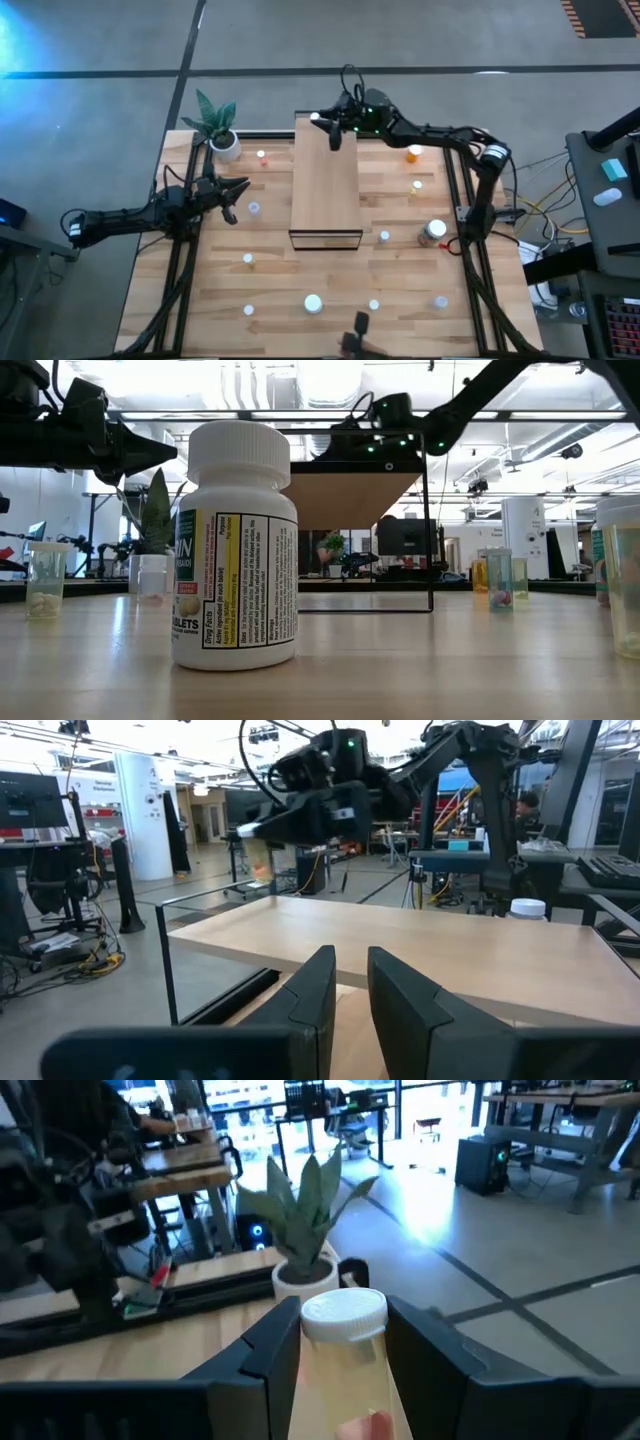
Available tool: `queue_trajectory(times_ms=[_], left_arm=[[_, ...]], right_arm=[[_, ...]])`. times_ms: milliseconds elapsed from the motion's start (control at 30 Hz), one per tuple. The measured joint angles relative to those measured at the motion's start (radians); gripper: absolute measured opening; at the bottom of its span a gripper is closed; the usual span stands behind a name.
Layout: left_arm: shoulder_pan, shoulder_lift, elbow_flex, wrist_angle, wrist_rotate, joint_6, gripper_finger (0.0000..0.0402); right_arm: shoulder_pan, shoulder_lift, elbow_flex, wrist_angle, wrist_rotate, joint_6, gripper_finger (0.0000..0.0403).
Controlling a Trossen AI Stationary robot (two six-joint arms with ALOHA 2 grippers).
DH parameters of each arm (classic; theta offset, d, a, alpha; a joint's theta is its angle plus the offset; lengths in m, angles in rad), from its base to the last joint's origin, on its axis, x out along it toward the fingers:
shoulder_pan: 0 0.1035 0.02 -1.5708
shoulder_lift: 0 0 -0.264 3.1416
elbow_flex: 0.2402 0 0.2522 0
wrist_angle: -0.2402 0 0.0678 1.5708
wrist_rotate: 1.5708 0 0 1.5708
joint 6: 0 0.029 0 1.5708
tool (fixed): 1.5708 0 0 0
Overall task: Pick and place medicine bottles onto shelf by color
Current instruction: Put the top left yellow pill bottle on the shelf
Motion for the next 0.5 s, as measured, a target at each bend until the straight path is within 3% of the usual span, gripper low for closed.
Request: queue_trajectory(times_ms=[233, 500], left_arm=[[0.000, -0.002, 0.000, 0.000, 0.000, 0.000, 0.0044], [0.000, -0.002, 0.000, 0.000, 0.000, 0.000, 0.0044]], right_arm=[[0.007, 0.088, 0.093, -0.048, 0.007, 0.033, 0.0132], [0.011, 0.104, 0.101, -0.051, 0.035, 0.028, 0.0132]])
